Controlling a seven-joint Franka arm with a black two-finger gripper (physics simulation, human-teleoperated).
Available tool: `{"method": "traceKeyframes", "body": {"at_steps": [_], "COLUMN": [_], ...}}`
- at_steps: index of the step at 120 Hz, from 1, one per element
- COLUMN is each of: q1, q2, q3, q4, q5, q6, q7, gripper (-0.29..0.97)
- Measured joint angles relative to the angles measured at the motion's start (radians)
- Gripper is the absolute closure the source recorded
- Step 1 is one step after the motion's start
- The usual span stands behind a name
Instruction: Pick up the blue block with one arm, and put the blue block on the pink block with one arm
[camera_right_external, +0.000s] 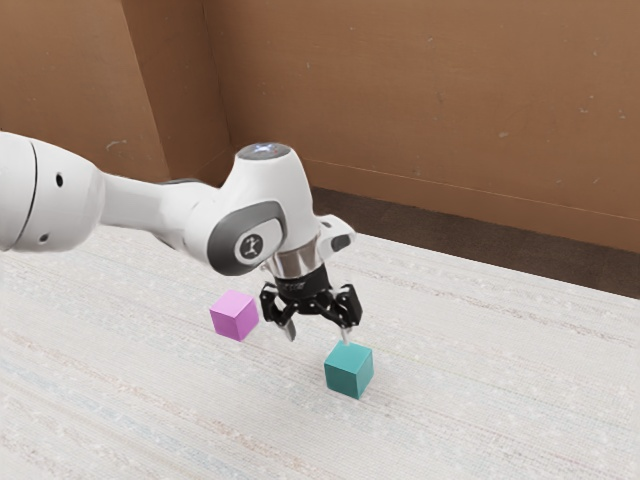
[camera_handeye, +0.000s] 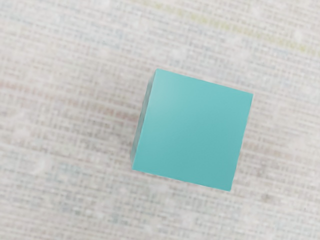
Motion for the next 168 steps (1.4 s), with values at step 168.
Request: {"method": "traceKeyframes", "body": {"at_steps": [168], "q1": [-0.010], "q2": [0.244], "q3": [0.002], "q4": [0.107], "q5": [0.039], "q6": [0.130], "q7": [0.228], "gripper": [0.01]}}
